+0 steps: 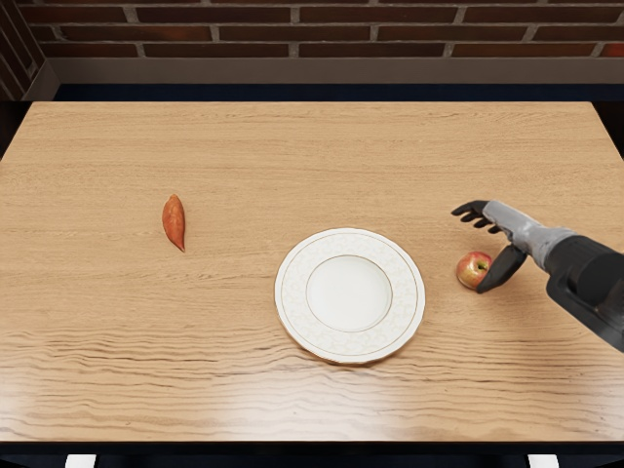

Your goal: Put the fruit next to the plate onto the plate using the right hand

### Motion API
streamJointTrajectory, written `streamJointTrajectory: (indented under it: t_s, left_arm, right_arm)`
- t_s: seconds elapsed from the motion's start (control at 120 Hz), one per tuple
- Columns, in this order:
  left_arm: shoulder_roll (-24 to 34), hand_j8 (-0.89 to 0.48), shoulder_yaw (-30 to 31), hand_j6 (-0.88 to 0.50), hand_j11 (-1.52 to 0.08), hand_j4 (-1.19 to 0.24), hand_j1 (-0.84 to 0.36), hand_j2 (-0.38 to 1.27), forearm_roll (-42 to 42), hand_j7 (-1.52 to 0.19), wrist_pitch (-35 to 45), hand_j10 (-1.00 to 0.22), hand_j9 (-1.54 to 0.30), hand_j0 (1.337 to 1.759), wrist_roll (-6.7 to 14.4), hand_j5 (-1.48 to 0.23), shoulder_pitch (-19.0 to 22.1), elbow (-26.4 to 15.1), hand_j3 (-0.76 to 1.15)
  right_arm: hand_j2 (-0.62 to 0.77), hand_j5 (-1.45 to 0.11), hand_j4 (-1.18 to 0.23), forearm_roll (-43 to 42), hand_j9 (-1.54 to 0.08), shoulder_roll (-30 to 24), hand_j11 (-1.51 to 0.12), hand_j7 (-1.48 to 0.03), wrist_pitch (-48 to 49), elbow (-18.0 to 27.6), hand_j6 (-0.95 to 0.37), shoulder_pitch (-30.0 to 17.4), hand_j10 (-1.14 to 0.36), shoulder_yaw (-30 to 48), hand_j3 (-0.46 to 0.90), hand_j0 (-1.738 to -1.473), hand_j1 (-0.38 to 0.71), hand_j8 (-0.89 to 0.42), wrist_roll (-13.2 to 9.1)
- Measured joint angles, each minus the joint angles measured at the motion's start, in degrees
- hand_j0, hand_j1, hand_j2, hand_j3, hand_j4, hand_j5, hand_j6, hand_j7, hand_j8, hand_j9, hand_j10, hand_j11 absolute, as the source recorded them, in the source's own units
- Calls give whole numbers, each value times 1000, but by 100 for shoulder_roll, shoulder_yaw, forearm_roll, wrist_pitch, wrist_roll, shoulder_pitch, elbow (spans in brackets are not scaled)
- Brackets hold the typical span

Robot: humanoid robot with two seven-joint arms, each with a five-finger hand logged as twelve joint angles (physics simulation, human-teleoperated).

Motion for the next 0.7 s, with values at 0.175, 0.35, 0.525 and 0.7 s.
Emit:
streamJointTrajectory:
  t_s: [0.175, 0.35, 0.525, 0.7]
  left_arm:
    - [0, 0, 0, -1, 0, 0, 349, 0, 0, 0, 0, 0, 0, 1658, 0, 0, 0, 0, 0]
    - [0, 0, 0, -1, 0, 0, 349, 0, 0, 0, 0, 0, 0, 1658, 0, 0, 0, 0, 0]
    - [0, 0, 0, -1, 0, 0, 349, 0, 0, 0, 0, 0, 0, 1658, 0, 0, 0, 0, 0]
    - [0, 0, 0, -1, 0, 0, 349, 0, 0, 0, 0, 0, 0, 1658, 0, 0, 0, 0, 0]
  right_arm:
    - [-49, -340, -265, -342, -340, 81, -339, -339, -96, 0, -267, -200, -264, 0, 0, -1658, -39, -266, 0]
    - [-53, -368, -287, -557, -368, 96, -368, -367, -223, 0, -289, -368, -286, 0, 0, -1658, -12, -287, 0]
    - [-61, -420, -326, -616, -420, 132, -419, -419, -273, 0, -328, -441, -326, 0, 0, -1658, 35, -327, 1]
    - [-69, -475, -369, -690, -475, 157, -475, -474, -346, 0, -370, -504, -368, 0, 0, -1658, 86, -369, 52]
